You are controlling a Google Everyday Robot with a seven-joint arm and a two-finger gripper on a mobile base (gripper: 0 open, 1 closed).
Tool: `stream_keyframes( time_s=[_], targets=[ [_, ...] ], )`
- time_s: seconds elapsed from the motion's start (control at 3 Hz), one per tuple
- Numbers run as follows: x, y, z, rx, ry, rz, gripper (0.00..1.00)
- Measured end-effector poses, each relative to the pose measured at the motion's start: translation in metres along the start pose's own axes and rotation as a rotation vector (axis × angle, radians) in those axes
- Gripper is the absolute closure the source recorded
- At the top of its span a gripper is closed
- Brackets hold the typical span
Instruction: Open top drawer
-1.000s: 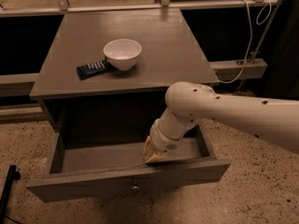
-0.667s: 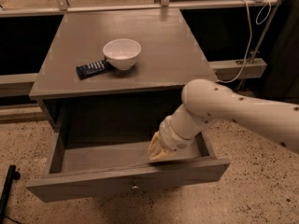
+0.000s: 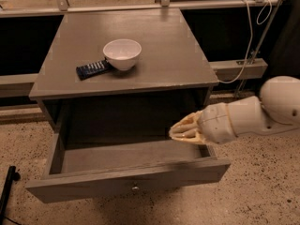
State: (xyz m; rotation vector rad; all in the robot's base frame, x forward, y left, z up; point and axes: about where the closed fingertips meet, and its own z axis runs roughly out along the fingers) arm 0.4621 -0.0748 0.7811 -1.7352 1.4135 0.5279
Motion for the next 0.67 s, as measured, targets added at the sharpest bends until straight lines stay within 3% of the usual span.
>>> stream_keyframes(
  time_s=[0.67],
  targets=[
    [0.0057, 0.0041, -0.0081, 0.019, 0.015, -0.013, 0.01]
  ],
)
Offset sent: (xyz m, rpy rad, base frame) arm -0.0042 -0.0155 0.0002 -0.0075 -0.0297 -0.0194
